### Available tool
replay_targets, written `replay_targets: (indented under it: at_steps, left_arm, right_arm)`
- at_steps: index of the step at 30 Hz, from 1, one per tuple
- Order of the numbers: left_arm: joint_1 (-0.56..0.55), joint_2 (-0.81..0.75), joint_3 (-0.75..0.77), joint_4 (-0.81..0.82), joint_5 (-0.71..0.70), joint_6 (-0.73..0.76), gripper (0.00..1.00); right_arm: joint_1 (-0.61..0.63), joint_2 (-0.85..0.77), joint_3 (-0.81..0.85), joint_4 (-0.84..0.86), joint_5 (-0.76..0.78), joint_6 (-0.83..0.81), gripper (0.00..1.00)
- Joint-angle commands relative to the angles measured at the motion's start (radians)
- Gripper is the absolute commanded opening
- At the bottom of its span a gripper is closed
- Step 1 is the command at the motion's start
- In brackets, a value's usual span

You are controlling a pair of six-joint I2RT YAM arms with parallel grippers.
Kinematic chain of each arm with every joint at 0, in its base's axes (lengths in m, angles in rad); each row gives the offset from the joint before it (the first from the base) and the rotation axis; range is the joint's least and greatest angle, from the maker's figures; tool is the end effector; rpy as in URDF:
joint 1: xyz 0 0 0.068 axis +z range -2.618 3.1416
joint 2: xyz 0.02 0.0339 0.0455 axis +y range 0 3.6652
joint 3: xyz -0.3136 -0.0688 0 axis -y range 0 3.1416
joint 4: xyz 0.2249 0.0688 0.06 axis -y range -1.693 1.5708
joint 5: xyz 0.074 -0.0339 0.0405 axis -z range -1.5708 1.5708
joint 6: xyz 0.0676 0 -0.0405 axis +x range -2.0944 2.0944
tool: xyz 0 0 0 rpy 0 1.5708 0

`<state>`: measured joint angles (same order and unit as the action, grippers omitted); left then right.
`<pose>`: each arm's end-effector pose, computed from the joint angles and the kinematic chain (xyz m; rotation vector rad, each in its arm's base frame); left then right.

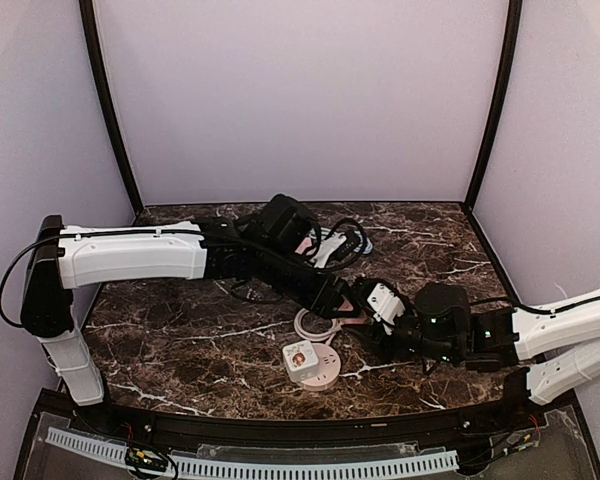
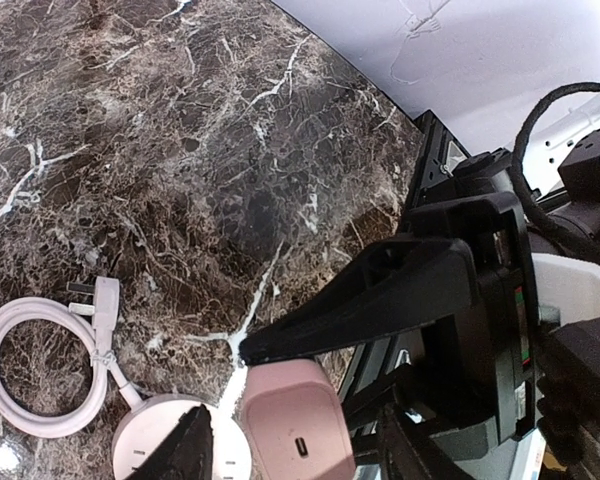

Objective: Insert the plug

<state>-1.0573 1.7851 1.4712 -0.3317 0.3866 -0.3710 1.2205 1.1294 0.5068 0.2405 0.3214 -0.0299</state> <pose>0.1882 -0.3855 0.3254 1.0414 2.2095 -1.1536 0.0996 0.2105 0.2631 -0.9684 1.7068 0.4775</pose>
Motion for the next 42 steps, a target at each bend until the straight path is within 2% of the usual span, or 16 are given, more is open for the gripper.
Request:
replay_targets:
  at_steps: [1, 9, 18, 24, 27, 32, 35, 38, 42]
  left_arm:
    - [-0.005, -0.007, -0.005, -0.016, 0.033, -0.006, 0.55]
    - [-0.004, 0.019, 0.015, -0.025, 0.031, -0.008, 0.44]
    - [-0.005, 0.039, 0.031, -0.051, 0.032, -0.020, 0.42]
    - [-0.005, 0.056, 0.042, -0.042, 0.036, -0.027, 0.30]
    - [-0.005, 0.058, 0.044, -0.039, 0.030, -0.029, 0.30]
    - [-0.005, 0.063, 0.057, -0.058, 0.022, -0.026, 0.38]
    - [-0.004, 0.069, 0.066, -0.075, 0.011, -0.020, 0.39]
    - [-0.005, 0.069, 0.070, -0.088, 0.006, -0.018, 0.36]
    - [-0.005, 0.071, 0.074, -0.104, 0.007, -0.016, 0.27]
  right_arm:
    - [0.013, 0.007, 0.029, 0.035, 0.039, -0.011, 0.00]
    - [0.031, 0.028, 0.041, 0.029, 0.071, -0.018, 0.00]
    - [0.051, 0.055, 0.048, 0.032, 0.131, -0.026, 0.00]
    - [0.059, 0.069, 0.054, 0.032, 0.134, -0.033, 0.00]
    - [0.062, 0.068, 0.052, 0.032, 0.129, -0.033, 0.00]
    - [0.065, 0.073, 0.051, 0.033, 0.128, -0.037, 0.00]
    - [0.073, 0.084, 0.055, 0.030, 0.147, -0.041, 0.00]
    - [0.079, 0.100, 0.061, 0.026, 0.161, -0.045, 0.00]
    - [0.082, 0.108, 0.065, 0.024, 0.184, -0.047, 0.00]
